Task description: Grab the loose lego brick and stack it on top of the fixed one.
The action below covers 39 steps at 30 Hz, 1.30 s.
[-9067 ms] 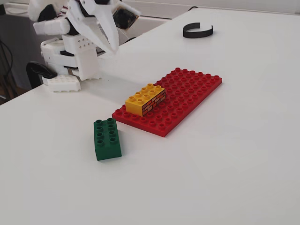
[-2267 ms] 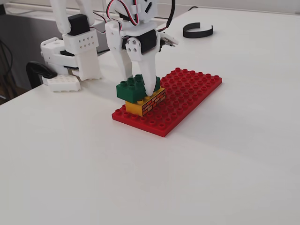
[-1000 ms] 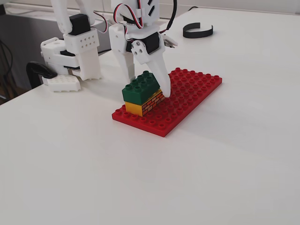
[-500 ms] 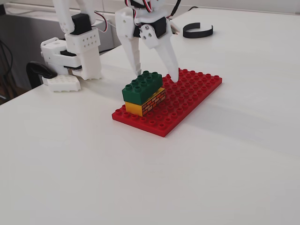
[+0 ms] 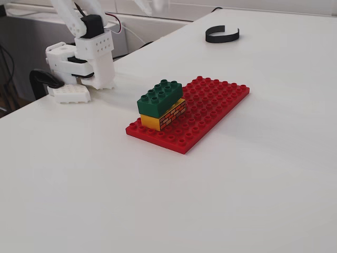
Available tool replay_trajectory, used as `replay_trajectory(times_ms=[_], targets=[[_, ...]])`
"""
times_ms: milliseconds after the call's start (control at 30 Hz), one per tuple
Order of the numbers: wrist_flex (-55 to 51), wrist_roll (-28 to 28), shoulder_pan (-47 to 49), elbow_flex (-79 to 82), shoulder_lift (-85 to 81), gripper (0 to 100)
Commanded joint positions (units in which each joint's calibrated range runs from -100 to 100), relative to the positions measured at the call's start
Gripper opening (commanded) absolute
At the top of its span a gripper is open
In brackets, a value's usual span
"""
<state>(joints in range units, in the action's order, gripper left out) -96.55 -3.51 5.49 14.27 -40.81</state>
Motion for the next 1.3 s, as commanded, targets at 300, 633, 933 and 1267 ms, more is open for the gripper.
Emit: replay_trajectory(times_ms=[300,633,933,1267], targets=[[15.37,0.16,1.48,42.92,-58.94,1],[25.51,0.63,1.34,61.65,-57.33,1],[21.96,5.08,-1.93,72.97,-58.18,1],[21.96,5.65,-5.71,78.58,-58.18,1]])
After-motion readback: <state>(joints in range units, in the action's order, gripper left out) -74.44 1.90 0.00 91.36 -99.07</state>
